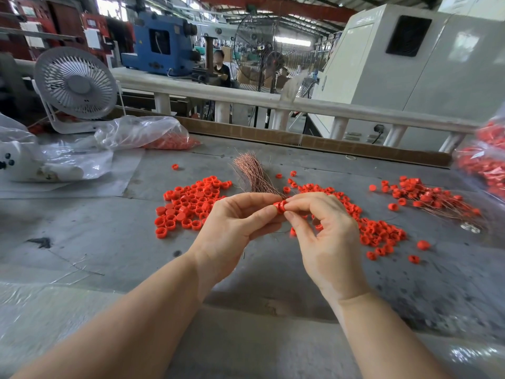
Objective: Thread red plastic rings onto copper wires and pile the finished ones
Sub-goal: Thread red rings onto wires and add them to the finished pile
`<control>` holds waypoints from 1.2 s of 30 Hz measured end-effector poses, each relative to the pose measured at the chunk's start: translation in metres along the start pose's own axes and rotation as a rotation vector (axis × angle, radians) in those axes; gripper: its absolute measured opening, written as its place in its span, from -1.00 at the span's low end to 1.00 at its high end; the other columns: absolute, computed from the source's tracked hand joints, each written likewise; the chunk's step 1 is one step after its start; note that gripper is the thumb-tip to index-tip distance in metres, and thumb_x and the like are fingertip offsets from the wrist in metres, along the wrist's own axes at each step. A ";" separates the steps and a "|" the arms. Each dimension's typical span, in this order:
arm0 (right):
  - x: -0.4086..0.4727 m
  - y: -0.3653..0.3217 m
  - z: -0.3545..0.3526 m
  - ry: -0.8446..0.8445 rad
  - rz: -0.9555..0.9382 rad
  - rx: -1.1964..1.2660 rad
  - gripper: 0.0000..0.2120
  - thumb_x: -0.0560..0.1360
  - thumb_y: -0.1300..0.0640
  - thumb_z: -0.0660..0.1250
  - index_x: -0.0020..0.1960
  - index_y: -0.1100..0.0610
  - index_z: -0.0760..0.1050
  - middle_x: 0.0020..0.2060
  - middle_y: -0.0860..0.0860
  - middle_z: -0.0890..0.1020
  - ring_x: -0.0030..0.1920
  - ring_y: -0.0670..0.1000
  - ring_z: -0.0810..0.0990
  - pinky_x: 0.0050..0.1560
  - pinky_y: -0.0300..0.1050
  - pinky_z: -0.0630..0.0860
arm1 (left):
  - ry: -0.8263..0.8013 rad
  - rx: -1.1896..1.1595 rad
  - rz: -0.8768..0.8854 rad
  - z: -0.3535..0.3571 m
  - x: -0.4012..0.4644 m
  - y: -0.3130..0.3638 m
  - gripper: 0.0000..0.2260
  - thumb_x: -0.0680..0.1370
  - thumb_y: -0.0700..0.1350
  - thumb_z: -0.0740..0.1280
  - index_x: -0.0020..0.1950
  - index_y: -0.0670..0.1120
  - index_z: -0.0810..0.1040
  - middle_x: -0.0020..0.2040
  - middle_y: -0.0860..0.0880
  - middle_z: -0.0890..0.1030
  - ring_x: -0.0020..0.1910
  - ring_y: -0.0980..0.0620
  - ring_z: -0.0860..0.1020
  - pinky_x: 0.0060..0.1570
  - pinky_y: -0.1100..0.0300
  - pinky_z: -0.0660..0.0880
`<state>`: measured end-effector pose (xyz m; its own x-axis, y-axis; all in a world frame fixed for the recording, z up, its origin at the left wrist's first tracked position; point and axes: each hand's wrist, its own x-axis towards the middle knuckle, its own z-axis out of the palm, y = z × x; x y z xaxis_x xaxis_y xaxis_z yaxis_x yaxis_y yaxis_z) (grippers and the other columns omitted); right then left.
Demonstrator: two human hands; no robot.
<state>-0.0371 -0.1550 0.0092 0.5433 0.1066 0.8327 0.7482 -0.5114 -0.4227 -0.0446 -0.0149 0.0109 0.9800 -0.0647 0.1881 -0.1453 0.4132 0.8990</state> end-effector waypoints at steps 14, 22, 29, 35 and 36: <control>-0.001 0.002 0.000 -0.001 -0.068 -0.099 -0.93 0.40 0.32 0.38 -0.20 0.19 0.59 -0.20 -0.02 0.62 -0.12 -0.02 0.55 -0.01 -0.17 0.47 | -0.010 0.072 0.059 0.000 0.000 0.000 -0.87 0.30 -0.20 0.39 -0.21 -0.07 0.69 -0.21 -0.09 0.69 -0.24 0.04 0.65 -0.19 0.28 0.58; -0.001 0.003 0.001 -0.002 -0.046 -0.064 -0.94 0.41 0.30 0.37 -0.20 0.17 0.59 -0.19 -0.06 0.60 -0.11 -0.06 0.54 -0.03 -0.10 0.49 | -0.004 0.064 0.055 0.000 0.001 -0.001 -0.85 0.30 -0.21 0.39 -0.16 -0.10 0.67 -0.21 -0.11 0.69 -0.25 0.03 0.65 -0.18 0.26 0.59; 0.001 0.002 0.001 -0.010 0.181 0.156 -0.89 0.43 0.26 0.35 -0.15 0.07 0.58 -0.22 -0.10 0.63 -0.22 -0.07 0.57 -0.18 -0.09 0.53 | -0.009 0.012 0.047 0.000 0.001 -0.002 -0.83 0.30 -0.23 0.37 -0.12 -0.15 0.64 -0.23 -0.10 0.68 -0.25 0.04 0.66 -0.19 0.26 0.59; 0.003 0.000 0.000 -0.033 0.283 0.224 -0.70 0.43 0.33 0.39 -0.19 -0.09 0.55 -0.27 -0.18 0.64 -0.25 -0.14 0.58 -0.24 -0.26 0.47 | -0.006 -0.033 0.044 0.000 0.001 0.000 -0.81 0.30 -0.22 0.37 -0.12 -0.16 0.63 -0.22 -0.11 0.68 -0.23 0.01 0.66 -0.10 0.19 0.60; 0.004 0.000 0.000 -0.040 0.287 0.229 -0.70 0.43 0.34 0.39 -0.19 -0.09 0.55 -0.26 -0.18 0.64 -0.23 -0.15 0.58 -0.24 -0.31 0.45 | -0.005 -0.036 0.044 0.000 0.001 0.000 -0.81 0.30 -0.22 0.37 -0.11 -0.16 0.63 -0.21 -0.11 0.68 -0.23 0.01 0.66 -0.10 0.18 0.60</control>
<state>-0.0350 -0.1544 0.0120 0.7544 0.0223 0.6560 0.6266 -0.3221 -0.7096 -0.0433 -0.0151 0.0117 0.9721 -0.0502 0.2293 -0.1833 0.4478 0.8752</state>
